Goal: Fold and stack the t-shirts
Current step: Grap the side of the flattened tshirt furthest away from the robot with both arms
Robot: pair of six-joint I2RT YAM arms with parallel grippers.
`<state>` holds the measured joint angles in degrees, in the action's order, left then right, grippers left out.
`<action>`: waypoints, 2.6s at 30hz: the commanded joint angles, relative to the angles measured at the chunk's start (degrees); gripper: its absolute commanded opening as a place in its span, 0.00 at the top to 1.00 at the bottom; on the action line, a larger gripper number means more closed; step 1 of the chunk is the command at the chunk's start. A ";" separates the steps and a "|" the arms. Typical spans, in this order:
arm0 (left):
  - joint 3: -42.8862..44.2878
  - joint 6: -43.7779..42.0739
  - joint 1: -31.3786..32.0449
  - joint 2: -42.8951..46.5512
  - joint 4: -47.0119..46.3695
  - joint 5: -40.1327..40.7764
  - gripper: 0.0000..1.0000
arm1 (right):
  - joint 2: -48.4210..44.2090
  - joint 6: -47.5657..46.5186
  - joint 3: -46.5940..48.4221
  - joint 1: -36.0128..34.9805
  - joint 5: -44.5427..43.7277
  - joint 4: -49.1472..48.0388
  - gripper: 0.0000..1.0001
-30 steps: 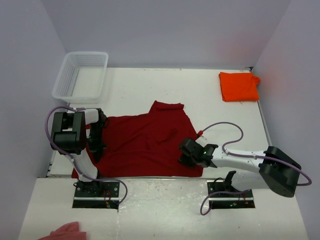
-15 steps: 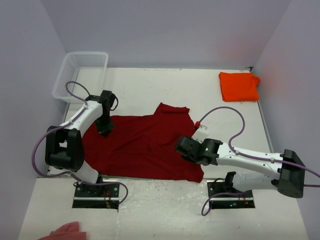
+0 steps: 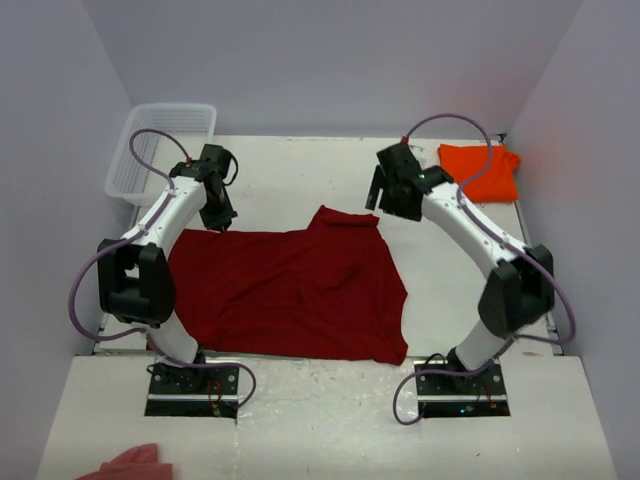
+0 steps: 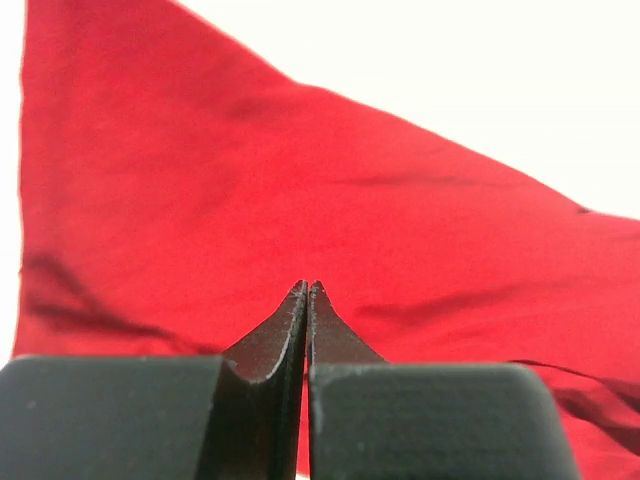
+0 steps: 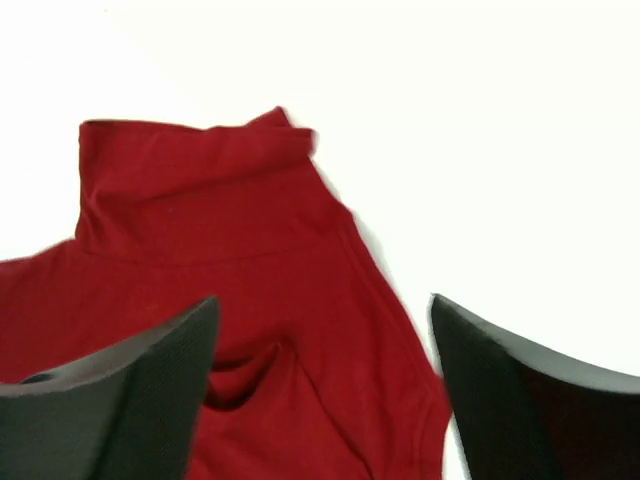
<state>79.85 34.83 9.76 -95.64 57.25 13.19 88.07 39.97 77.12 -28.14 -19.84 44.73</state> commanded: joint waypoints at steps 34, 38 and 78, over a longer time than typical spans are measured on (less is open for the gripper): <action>4.26 -8.02 -0.09 -2.89 -8.83 -8.36 1.00 | 39.80 -13.42 27.11 14.25 31.52 -0.35 0.56; 3.99 -8.20 -0.09 -3.50 -8.83 -8.44 1.00 | 41.04 -13.51 28.26 14.43 32.05 -0.34 0.64; 32.29 -5.83 -8.35 -31.19 2.16 8.34 0.56 | 46.57 -24.76 55.51 18.12 26.77 9.41 1.00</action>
<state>108.05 29.39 1.48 -125.58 60.97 17.41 134.10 17.21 130.58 -9.93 4.60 53.30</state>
